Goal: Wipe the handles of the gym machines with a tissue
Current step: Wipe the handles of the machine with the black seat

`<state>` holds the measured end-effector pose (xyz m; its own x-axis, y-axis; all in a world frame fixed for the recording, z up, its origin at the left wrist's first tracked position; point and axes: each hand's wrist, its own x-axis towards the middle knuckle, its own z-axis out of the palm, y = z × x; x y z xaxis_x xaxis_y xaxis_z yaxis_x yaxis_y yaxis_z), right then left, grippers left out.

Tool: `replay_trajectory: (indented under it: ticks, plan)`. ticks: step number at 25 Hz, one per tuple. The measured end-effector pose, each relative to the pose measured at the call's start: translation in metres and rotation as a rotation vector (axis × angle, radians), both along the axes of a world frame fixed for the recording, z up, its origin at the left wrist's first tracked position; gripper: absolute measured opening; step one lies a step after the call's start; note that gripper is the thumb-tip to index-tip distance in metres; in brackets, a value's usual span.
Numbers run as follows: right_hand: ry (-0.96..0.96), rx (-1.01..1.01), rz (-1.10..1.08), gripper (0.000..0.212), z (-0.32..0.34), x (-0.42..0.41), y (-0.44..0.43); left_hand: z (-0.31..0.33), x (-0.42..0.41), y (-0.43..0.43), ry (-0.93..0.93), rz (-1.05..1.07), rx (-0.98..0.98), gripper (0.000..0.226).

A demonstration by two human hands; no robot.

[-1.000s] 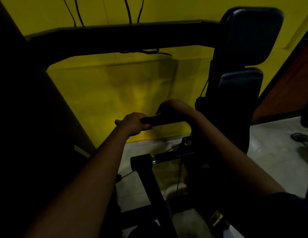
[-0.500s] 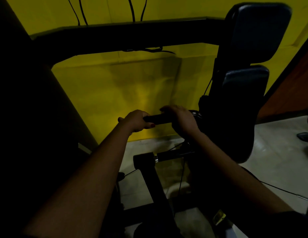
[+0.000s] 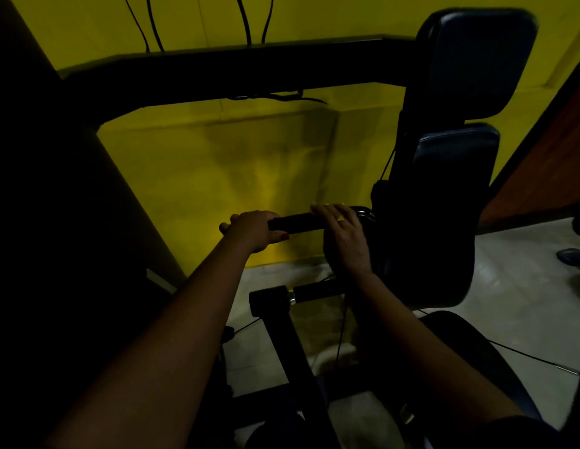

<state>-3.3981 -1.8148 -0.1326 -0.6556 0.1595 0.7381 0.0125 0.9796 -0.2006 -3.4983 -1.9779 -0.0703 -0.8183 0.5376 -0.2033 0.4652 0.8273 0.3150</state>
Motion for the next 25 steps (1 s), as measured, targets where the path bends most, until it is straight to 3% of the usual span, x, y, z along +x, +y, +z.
replay_trajectory:
  ticks: [4, 7, 11, 16, 21, 23, 25]
  plan:
    - [0.03, -0.169, -0.313, 0.033, 0.002, 0.004, 0.005, 0.001, -0.005, -0.009, 0.102, -0.136, -0.084, 0.057]
    - [0.024, -0.215, -0.176, 0.036, 0.002, -0.014, -0.045, -0.005, -0.007, -0.014, 0.123, -0.182, -0.054, 0.059]
    - [-0.041, 0.025, 0.044, 0.036, -0.009, -0.008, -0.023, -0.014, -0.016, -0.022, -0.012, -0.132, 0.125, 0.036]
    - [0.079, -0.191, -0.21, 0.037, -0.001, -0.013, -0.032, -0.015, -0.012, -0.024, 0.045, -0.096, 0.298, 0.028]
    - [-0.054, 0.065, 0.133, 0.042, -0.011, -0.014, -0.052, -0.012, -0.01, -0.027, -0.001, -0.136, 0.37, 0.029]
    - [-0.001, 0.029, 0.036, 0.039, -0.011, -0.004, -0.028, -0.009, -0.007, -0.028, -0.069, -0.064, 0.425, 0.031]
    - [0.104, -0.15, -0.156, 0.033, -0.008, -0.002, -0.022, -0.009, -0.007, -0.028, -0.116, 0.008, 0.458, 0.03]
